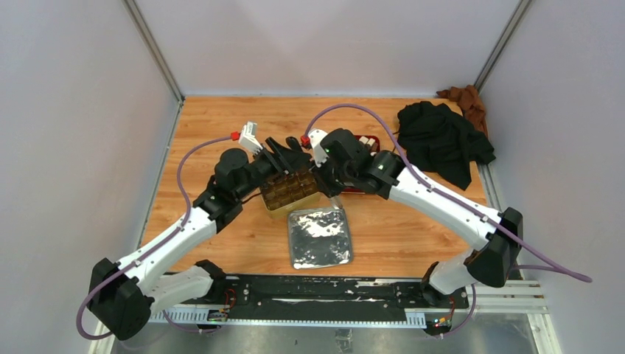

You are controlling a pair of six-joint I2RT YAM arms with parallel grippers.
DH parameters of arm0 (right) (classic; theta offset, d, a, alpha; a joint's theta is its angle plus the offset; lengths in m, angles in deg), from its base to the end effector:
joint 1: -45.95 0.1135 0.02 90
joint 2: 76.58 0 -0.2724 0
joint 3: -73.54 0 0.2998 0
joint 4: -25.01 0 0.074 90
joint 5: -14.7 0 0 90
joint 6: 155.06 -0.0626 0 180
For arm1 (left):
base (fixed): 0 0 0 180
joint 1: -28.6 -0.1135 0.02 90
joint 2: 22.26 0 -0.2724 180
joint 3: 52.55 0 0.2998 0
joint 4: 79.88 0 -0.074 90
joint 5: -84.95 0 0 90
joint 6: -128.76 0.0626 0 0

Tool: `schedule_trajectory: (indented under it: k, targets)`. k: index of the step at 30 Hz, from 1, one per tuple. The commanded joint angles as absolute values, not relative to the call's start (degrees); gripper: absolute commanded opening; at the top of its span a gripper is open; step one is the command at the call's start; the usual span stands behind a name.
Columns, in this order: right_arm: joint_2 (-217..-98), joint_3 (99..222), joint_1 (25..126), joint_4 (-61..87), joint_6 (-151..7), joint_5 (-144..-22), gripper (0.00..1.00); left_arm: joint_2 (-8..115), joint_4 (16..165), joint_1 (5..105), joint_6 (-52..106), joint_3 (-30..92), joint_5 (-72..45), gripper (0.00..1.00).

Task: Pack the chocolate
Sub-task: Adjust the clamp.

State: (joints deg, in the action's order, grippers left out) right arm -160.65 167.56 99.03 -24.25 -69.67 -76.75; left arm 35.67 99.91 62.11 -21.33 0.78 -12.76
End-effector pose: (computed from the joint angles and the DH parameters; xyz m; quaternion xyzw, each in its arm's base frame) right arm 0.2347 0.3150 0.3497 -0.3759 0.8218 0.2165 0.3694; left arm 0.2536 -0.1780 0.3089 -0.1246 0.7253 -0.5261 0.4262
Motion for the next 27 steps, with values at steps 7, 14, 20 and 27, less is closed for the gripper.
schedule_trajectory:
  k: [7, 14, 20, 27]
  targets:
    - [-154.57, 162.13, 100.66, -15.82, -69.56, -76.1, 0.25, 36.09, 106.08, 62.29, -29.0, -1.52, -13.2, 0.39]
    - [-150.05, 155.72, 101.16, -7.96, -69.18, -73.47, 0.25, 35.64, 110.64, 62.3, -38.3, -4.82, -13.54, 0.2]
    - [-146.24, 148.69, 101.28, 0.0, -68.49, -74.04, 0.3, 35.28, 113.8, 62.27, -45.89, -7.49, -13.07, 0.12]
    - [-146.25, 146.07, 101.24, 2.07, -67.44, -73.96, 0.36, 35.38, 116.59, 62.32, -51.4, -8.95, -13.13, 0.09]
